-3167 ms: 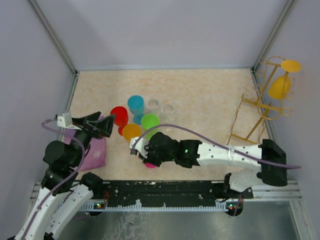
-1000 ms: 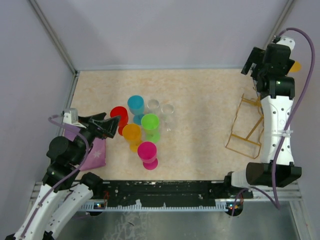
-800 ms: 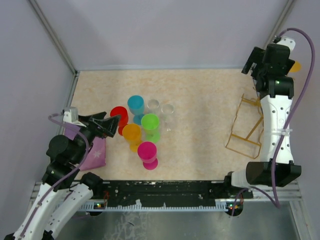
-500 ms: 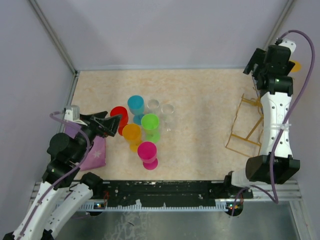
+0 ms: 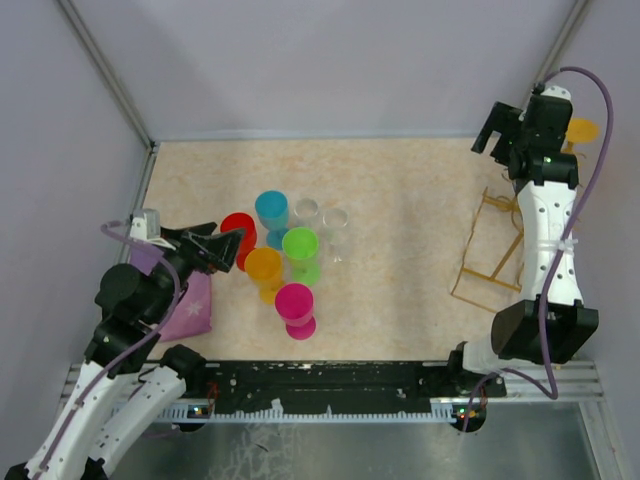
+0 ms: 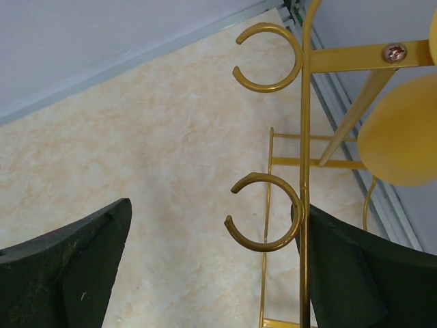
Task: Take the wine glass off the wine glass rack
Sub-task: Pick up the wine glass from the wine rack.
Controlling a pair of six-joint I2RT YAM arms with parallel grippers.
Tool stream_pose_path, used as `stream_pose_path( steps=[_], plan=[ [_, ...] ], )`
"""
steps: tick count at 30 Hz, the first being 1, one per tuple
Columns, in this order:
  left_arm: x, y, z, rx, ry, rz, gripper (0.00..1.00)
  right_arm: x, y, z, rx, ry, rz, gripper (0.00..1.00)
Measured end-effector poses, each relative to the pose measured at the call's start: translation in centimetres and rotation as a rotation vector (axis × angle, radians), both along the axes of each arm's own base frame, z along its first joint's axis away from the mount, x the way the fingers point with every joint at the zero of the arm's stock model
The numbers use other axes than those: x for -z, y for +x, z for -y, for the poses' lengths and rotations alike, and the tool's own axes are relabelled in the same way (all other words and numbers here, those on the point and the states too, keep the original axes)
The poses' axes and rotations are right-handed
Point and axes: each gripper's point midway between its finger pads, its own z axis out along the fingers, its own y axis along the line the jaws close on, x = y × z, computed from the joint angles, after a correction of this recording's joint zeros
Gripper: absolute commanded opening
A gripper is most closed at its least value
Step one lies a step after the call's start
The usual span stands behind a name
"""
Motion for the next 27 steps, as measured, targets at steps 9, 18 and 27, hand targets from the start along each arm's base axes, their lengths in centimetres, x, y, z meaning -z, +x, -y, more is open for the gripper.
stream_pose_path(
  steps=[9,18,27],
  plan=[
    [0.1,0.1,0.1,0.004,-0.005,-0.008,1.0,0.5,0.4,-1.7,-0.091,0.045,0.015,0.97],
    [0.1,0.1,0.1,0.004,-0.007,-0.009,1.0,0.3,0.3,-3.3,-0.17,0.086,0.033,0.95],
    [0.1,0.1,0.1,0.004,-0.007,-0.009,1.0,0.1,0.1,-4.7,-0.229,0.125,0.047,0.92]
  ],
)
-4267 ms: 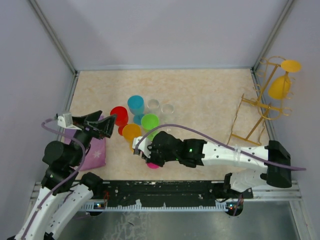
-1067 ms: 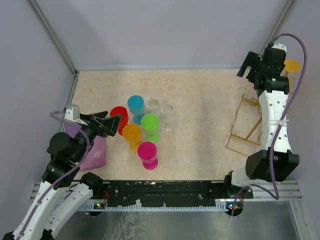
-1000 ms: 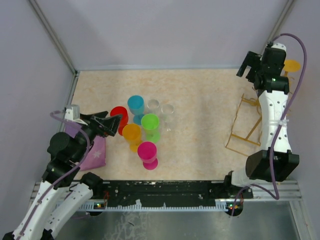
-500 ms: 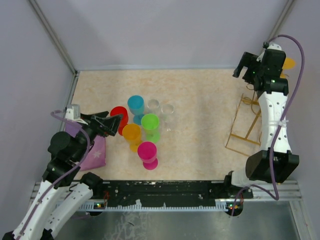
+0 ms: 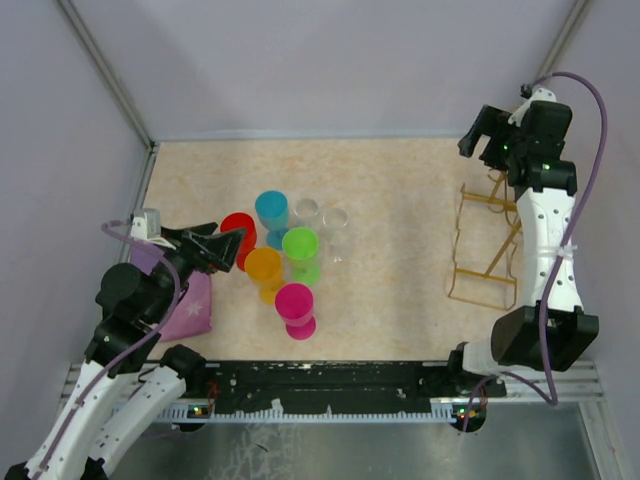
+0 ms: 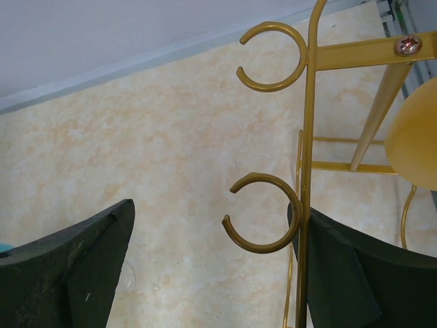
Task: Take the wine glass off the wine glass rack
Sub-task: Pick up the wine glass from the wine rack.
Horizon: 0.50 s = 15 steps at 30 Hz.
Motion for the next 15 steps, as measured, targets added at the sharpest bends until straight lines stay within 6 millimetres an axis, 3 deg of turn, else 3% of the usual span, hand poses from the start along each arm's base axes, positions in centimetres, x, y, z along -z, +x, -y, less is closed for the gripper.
stream_pose_path(
  steps=[15],
  plan=[
    [-0.1,-0.1,0.0,0.001,-0.007,0.0,1.0,-1.2,-0.5,-2.6,-0.12,0.074,0.046,0.91]
  ],
)
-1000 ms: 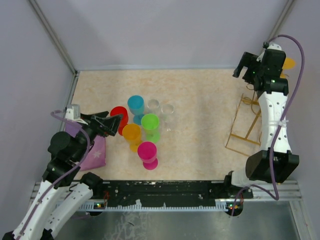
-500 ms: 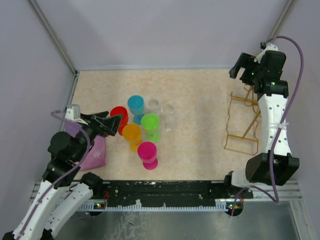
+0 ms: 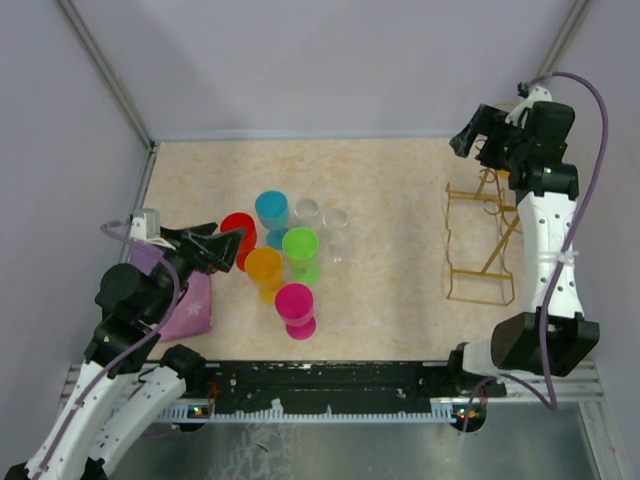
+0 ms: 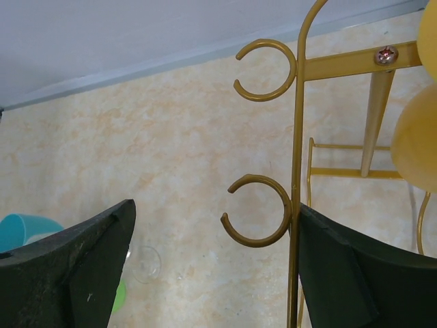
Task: Take the wine glass off the wine glass rack
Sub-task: Pick up the wine glass from the wine rack.
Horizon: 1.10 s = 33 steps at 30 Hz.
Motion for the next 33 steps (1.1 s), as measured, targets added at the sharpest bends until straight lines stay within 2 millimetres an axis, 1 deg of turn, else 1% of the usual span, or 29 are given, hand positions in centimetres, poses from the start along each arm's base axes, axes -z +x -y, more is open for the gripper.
stream_pose_path(
  steps=[6,9,10,14,17,20,21,24,25,26,28,29,30,31,33],
  plan=[
    [0.0,0.0,0.0,0.001,-0.002,-0.001,1.0,-0.5,-0.3,0.0,0.0,-0.003,0.009,0.95],
    [0.0,0.0,0.0,0.001,-0.002,0.0,1.0,-1.7,-0.5,0.5,0.026,-0.028,0.021,0.96],
    [0.0,0.0,0.0,0.001,-0.002,0.0,1.0,-2.2,-0.5,0.7,0.036,-0.037,0.032,0.97],
    [-0.1,-0.2,-0.1,0.002,-0.004,0.005,1.0,-5.5,-0.7,1.6,0.072,-0.086,0.105,0.99],
    [-0.4,-0.4,-0.2,0.001,-0.006,0.016,1.0,-8.1,-1.4,2.4,0.117,-0.126,0.17,0.96],
    [-0.6,-0.6,-0.3,0.0,-0.008,0.027,1.0,-10.6,-2.2,4.2,0.208,-0.161,0.224,0.94],
    [-0.7,-0.7,-0.4,0.0,-0.009,0.029,1.0,-11.7,-2.4,5.1,0.243,-0.166,0.249,0.94],
    [-0.9,-1.0,-0.6,0.0,-0.013,0.038,1.0,-14.3,-2.9,8.4,0.345,-0.158,0.299,0.94],
    [-1.0,-1.2,-0.7,0.002,-0.015,0.046,1.0,-15.2,-3.0,9.9,0.385,-0.15,0.316,0.93],
    [-1.1,-1.4,-0.7,0.006,-0.014,0.054,1.0,-15.6,-3.0,11.0,0.412,-0.142,0.324,0.91],
    [-1.1,-1.9,-0.4,0.032,-0.004,0.072,1.0,-15.5,-2.7,13.1,0.457,-0.11,0.322,0.83],
    [-1.1,-2.2,-0.2,0.051,0.003,0.078,1.0,-15.0,-2.5,14.2,0.477,-0.083,0.308,0.81],
    [-1.1,-2.3,0.0,0.066,0.008,0.081,1.0,-14.4,-2.2,14.9,0.487,-0.064,0.293,0.79],
    [-1.0,-2.5,0.2,0.082,0.015,0.083,1.0,-13.5,-1.6,15.8,0.501,-0.037,0.27,0.78],
    [-0.8,-2.7,0.6,0.104,0.026,0.085,1.0,-12.0,-0.3,16.9,0.512,0.001,0.231,0.78]
  ],
)
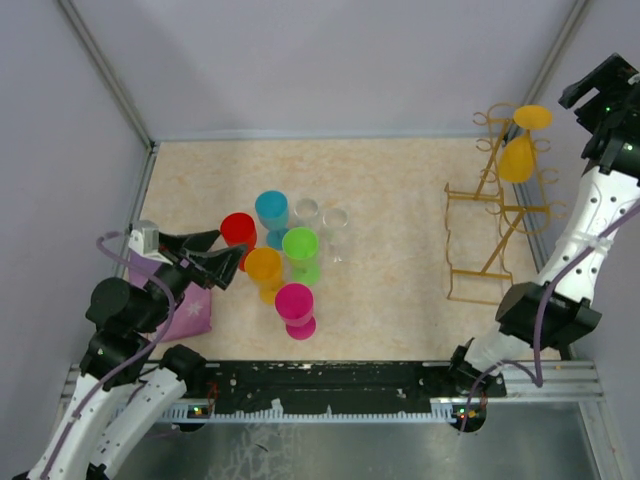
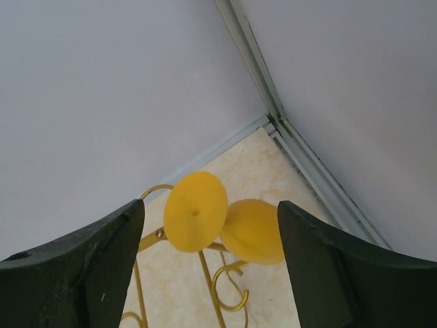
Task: Take the wine glass off the wine glass rack
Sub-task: Pick up the wine glass from the wine rack.
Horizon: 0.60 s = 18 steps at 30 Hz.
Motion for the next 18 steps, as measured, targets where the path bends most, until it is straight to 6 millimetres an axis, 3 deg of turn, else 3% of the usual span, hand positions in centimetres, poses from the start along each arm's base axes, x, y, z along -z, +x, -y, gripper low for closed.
stream_pose_path(
  steps=[6,9,18],
  plan=[
    [1.1,-0.2,0.3,0.022,0.033,0.0,1.0,4.7,4.0,1.6,-0.025,0.1,-0.105,0.69],
    [1.0,-0.4,0.3,0.029,0.039,0.013,1.0,6.3,4.9,1.4,-0.053,0.139,-0.135,0.65],
    [1.5,-0.5,0.6,0.044,0.059,0.016,1.0,7.1,6.4,-0.3,-0.149,0.247,-0.097,0.49]
  ],
)
